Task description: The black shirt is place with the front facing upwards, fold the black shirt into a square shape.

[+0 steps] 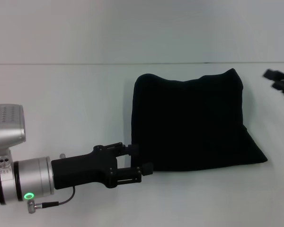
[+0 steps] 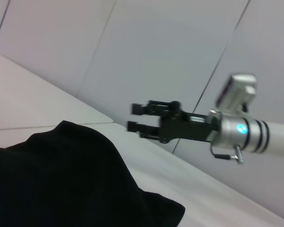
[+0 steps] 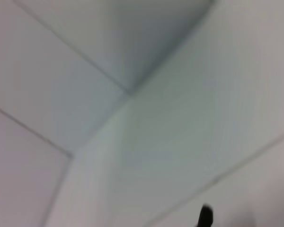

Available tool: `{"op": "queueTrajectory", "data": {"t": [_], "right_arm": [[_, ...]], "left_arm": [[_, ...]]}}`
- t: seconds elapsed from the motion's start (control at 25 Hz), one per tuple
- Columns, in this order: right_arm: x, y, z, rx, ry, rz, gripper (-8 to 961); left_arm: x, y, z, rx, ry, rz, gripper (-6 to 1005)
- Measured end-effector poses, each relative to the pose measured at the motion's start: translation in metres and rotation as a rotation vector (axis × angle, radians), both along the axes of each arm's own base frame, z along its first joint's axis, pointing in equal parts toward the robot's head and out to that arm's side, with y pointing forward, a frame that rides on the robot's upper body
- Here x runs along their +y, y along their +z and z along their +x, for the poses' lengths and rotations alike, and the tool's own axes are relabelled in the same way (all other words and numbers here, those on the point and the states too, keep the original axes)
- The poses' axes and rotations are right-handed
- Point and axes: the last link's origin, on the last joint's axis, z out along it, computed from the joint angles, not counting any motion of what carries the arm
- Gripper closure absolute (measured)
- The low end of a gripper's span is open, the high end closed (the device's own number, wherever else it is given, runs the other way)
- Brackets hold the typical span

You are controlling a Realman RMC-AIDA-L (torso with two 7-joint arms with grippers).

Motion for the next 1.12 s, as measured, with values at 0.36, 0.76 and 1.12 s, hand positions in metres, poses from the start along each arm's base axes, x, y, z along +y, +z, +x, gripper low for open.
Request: {"op": "queueTrajectory", "data": {"t": [0.36, 0.76, 1.12], "right_arm": [[-0.049, 0.010, 0.024, -0.078, 0.149, 0.058, 300], [-0.072, -0.015, 0.027, -0.129, 0.231, -0.198, 182], [-0.077, -0.024, 0.027, -0.134, 0.230, -0.238, 189]], "left_arm": [[0.000, -0.001, 0.001, -0.017, 0.016, -0.002, 202], [0.001, -0.001, 0.001, -0.029, 0.027, 0.006, 201], [0.000, 0.001, 0.000, -0.039, 0.035, 0.007, 201]]}}
